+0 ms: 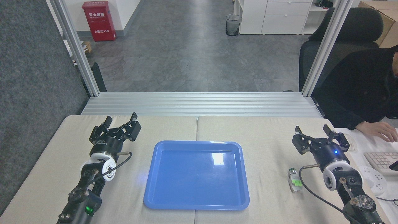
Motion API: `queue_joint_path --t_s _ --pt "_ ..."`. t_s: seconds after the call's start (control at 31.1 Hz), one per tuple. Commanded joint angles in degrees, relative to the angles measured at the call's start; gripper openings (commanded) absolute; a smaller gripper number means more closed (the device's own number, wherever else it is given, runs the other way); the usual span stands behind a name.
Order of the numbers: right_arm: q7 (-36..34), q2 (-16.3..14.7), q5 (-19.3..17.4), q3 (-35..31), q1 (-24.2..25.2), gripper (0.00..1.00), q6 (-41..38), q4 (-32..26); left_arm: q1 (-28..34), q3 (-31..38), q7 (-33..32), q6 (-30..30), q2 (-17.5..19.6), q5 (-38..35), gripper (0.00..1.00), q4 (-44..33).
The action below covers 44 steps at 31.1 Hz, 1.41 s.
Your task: Pick up switch part and place in tray
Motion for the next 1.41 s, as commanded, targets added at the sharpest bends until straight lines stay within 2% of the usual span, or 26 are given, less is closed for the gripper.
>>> queue_joint_path --t_s 0.0,1.38 --pt "-0.01 0.20 0.00 0.01 0.03 1.00 0.03 0.00 0.00 0.02 0.04 -0.01 0.00 0.00 1.00 0.00" --pt "-0.01 0.38 0.00 0.01 0.21 1.00 0.03 0.00 0.00 0.02 0.04 -0.01 0.00 0.00 1.00 0.00"
